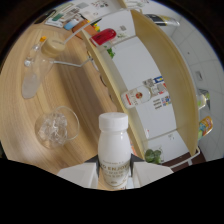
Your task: Make me a cup of Mount Fuji.
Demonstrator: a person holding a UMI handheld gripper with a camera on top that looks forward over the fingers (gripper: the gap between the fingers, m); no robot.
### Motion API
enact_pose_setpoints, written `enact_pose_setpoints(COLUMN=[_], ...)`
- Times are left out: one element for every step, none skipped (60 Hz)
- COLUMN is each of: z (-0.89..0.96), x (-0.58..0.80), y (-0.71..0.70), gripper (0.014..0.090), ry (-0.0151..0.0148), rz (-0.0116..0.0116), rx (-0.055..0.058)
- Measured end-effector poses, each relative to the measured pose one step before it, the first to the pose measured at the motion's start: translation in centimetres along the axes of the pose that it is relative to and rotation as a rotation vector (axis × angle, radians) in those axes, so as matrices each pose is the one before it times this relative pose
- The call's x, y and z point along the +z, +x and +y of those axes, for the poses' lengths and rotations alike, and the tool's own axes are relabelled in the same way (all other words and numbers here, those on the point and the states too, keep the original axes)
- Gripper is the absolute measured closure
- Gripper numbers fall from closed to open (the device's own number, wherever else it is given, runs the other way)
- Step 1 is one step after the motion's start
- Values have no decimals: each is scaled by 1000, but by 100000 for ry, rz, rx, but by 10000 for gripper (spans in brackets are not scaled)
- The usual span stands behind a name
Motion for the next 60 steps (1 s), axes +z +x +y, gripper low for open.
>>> enact_pose_setpoints(z=[-106,-90,11,-25,-78,-89,-78,-65,-63,-74,-115,-67,-29,23,1,-20,-11,-3,80,86,48,75,21,-26,-72,-108,-62,-27,8,-16,-49,-97,-109,-39,10,30,-18,-31,-51,-9,-14,-24,3,-13,26,0,-35,-53,-76,-74,-84,-17,-89,-100,-112,-138,-199,-275,-311,-211], x=[11,119,-3,23,33,39,17,39,25,18,157,-51,91,-120,-2,17,46,56,47,27,55,258,-32,-13,-11,12,6,-8,14,4,-17,165,-172,-31,-16,95,5,10,15,2,5,23,1,-3,35,-118,-65,-69,-94,-128,-143,-280,-183,-199,-187,-228,-247,-286,-158,-391], y=[126,85,141,151,156,164,129,92,69,77,142,19,32,-76,-18,-4,34,35,-64,-83,-45,-48,-54,-62,-32,4,-22,-8,-28,-20,-12,27,12,30,-20,-6,-9,2,-10,2,29,44,33,34,29,1,60,57,105,145,195,338,231,254,289,351,338,323,287,434], gripper=[572,572,572,574,574,571,571,572,573,572,570,572,573,573,573,571,571,571,571,573,572,572,571,569,570,571,572,572,571,571,570,572,572,572,573,571,571,570,570,571,570,568,567,569,567,572,571,569,569,570,570,569,570,568,568,568,567,567,568,567], ry=[40,356,-269,-78,4,143,141,73,94,213,446,76,163,-687,-336,-259,-193,-373,-630,-670,-573,-79,-540,-322,-30,194,27,-184,-404,-347,-111,262,96,-68,-318,-146,-80,151,236,99,76,140,160,153,87,139,422,583,770,838,848,922,964,1011,1043,1111,1401,1690,1247,1352], rz=[489,628,660,629,753,818,757,651,514,451,613,338,341,-25,-9,120,297,363,186,86,58,471,13,53,214,560,345,269,171,-19,-45,348,53,-6,-154,-16,-201,-190,-181,-134,40,122,35,-7,116,-218,-259,-361,-247,-106,72,435,-85,-191,-36,64,-52,-285,-404,286], rx=[-3208,-3617,-3987,-4057,-4045,-3896,-3722,-3620,-3470,-3202,-2803,-2483,-2604,-2447,-2416,-2207,-2104,-2211,-2325,-2434,-2456,-2545,-2266,-2254,-2154,-1935,-1817,-1699,-1457,-1088,-622,-408,158,-130,-176,-342,91,240,240,210,126,22,38,243,736,1314,1725,2148,2629,3039,3506,3682,4643,5104,5321,5487,5911,6399,6752,6830])
